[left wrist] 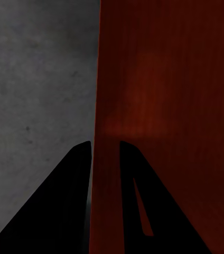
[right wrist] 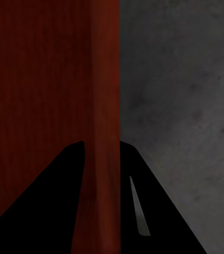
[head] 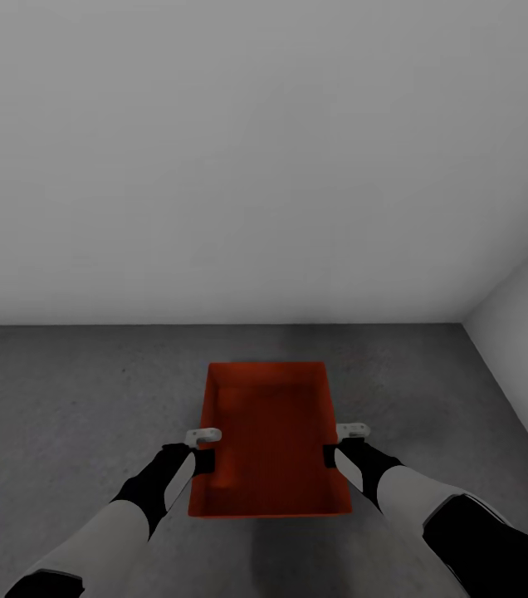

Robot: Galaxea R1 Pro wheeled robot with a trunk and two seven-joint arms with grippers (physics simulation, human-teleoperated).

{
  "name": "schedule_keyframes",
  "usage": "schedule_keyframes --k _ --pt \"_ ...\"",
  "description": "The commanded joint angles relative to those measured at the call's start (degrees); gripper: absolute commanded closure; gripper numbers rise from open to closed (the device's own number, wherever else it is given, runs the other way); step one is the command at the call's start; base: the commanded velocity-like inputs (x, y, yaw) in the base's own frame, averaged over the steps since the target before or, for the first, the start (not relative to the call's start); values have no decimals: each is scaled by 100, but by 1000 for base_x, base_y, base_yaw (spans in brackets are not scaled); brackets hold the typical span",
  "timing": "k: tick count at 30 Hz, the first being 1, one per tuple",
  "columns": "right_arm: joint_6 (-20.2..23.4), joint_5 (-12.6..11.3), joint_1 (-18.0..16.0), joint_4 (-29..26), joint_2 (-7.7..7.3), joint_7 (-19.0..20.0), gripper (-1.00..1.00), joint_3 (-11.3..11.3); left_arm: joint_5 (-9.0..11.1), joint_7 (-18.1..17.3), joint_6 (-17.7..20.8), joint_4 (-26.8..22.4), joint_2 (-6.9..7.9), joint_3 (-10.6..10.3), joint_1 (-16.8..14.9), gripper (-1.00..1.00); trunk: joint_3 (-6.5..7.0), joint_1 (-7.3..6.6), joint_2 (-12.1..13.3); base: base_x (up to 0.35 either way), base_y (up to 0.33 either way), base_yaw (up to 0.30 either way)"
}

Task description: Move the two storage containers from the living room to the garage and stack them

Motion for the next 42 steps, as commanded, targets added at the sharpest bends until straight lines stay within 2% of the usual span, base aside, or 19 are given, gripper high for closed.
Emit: schedule_keyframes --k 1,8,18,30,36,42 --pt "21 175 -4 -22 -31 -65 100 -155 -88 300 54 -1 11 119 -1 100 -21 22 -43 0 0 0" --pt "21 175 -4 -22 -31 -65 100 -155 -88 300 54 -1 11 119 -1 100 -21 22 -43 0 0 0" --pt "20 175 -4 -22 -31 -65 100 -155 -88 300 54 -1 11 119 -1 100 -201 242 -444 0 0 0" --pt "20 175 -4 -22 -31 -65 100 -155 -88 308 54 -1 11 119 -1 100 -201 242 -444 0 0 0" --pt "23 175 -4 -21 -31 -65 100 -155 -88 309 54 -1 11 119 -1 100 -309 374 -685 0 0 0" --pt "20 175 -4 -22 -29 -65 100 -155 -88 309 54 -1 11 119 -1 100 -309 374 -685 0 0 0"
